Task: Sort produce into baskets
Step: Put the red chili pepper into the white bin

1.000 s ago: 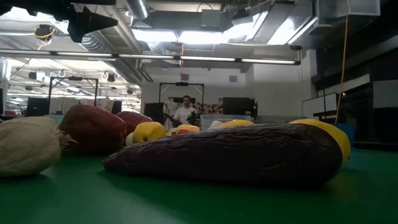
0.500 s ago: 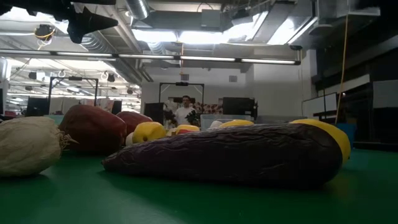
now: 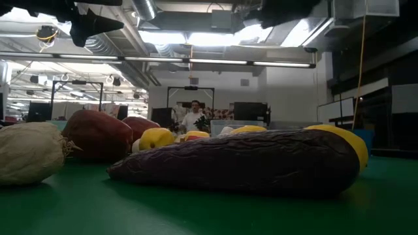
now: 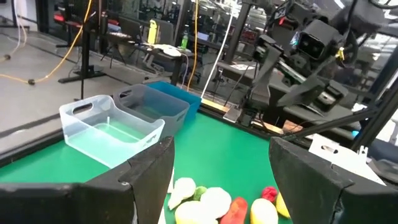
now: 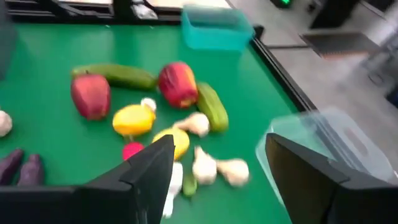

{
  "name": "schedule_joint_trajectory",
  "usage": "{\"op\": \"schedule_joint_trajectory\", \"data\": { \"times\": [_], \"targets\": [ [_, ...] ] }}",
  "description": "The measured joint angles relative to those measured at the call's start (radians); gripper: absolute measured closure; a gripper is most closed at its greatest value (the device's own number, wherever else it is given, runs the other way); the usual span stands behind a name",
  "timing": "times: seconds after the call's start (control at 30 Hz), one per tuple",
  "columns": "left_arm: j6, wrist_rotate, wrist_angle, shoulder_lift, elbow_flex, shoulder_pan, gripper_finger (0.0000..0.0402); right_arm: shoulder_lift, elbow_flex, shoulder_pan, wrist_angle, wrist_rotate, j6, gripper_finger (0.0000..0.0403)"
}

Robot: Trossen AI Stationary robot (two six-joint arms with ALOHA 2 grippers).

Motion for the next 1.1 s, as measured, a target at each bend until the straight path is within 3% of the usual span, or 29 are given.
{"op": "schedule_joint_trajectory", "data": {
  "times": [0.13, 0.27, 0.37, 0.67, 1.1],
  "targets": [
    [-0.043, 0.000, 0.000, 0.000, 0.000, 0.000, 0.0144, 0.032, 0.000, -0.084, 0.134, -0.200, -0.146, 0.0149],
    [-0.054, 0.000, -0.008, 0.000, 0.000, 0.000, 0.0144, 0.068, -0.022, -0.139, 0.282, -0.489, -0.246, 0.0149],
    [-0.072, 0.000, -0.032, 0.000, 0.000, 0.000, 0.0144, 0.085, -0.060, -0.171, 0.394, -0.592, -0.283, 0.0149],
    [-0.109, 0.000, -0.105, 0.006, 0.000, 0.000, 0.0144, 0.135, -0.186, -0.279, 0.681, -0.563, -0.253, 0.0149],
    [-0.157, 0.001, -0.103, 0.006, 0.000, 0.000, 0.0144, 0.332, -0.192, -0.247, 0.703, -0.595, -0.212, 0.0149]
  ]
}}
